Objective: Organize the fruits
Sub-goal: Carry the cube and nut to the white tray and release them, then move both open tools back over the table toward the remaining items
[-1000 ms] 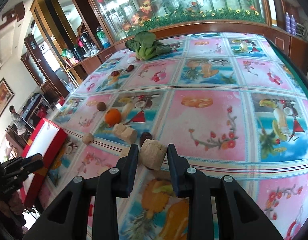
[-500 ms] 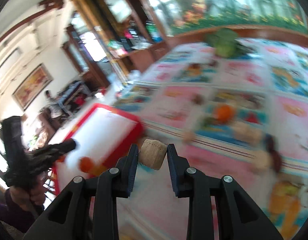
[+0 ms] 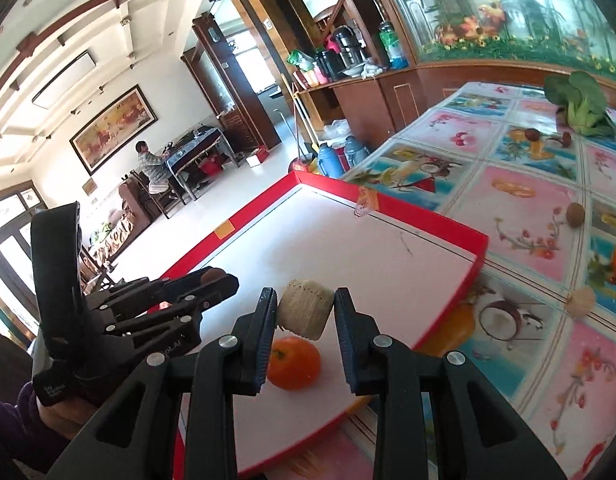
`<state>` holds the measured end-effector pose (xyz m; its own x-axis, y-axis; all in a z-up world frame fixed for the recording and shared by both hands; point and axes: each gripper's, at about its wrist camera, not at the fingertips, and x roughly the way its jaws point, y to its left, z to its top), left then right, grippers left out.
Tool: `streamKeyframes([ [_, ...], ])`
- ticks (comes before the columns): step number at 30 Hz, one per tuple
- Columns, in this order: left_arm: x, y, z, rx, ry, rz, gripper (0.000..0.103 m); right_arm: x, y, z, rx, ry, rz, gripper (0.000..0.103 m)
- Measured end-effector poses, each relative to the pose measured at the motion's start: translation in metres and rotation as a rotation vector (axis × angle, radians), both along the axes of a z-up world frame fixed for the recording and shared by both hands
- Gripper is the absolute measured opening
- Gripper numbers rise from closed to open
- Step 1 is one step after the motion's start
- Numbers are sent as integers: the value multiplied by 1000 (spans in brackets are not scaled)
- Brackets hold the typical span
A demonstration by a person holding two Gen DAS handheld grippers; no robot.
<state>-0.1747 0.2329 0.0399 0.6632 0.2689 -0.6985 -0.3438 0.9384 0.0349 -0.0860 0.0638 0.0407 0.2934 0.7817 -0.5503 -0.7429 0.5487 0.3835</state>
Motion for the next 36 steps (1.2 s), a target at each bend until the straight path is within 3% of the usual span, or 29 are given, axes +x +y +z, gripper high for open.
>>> streamKeyframes([
  [15,8,3,-13,53,57,47,26,5,7,-13,-66,81,-13,29],
  [20,8,3,-13,65,68,62,27,-3,5,-7,-73,26,-10,55],
  [27,10,3,-13,71,87,86,29,-2,-9,2,-35,-21,-48,61],
  [29,10,3,-11,77,88,95,32,0,-13,3,-34,-24,-67,61],
  [31,9,3,-9,85,84,110,49,1,-16,4,-30,-30,-76,61],
  [36,9,1,-4,107,72,131,62,7,-23,5,-16,-11,-101,61],
])
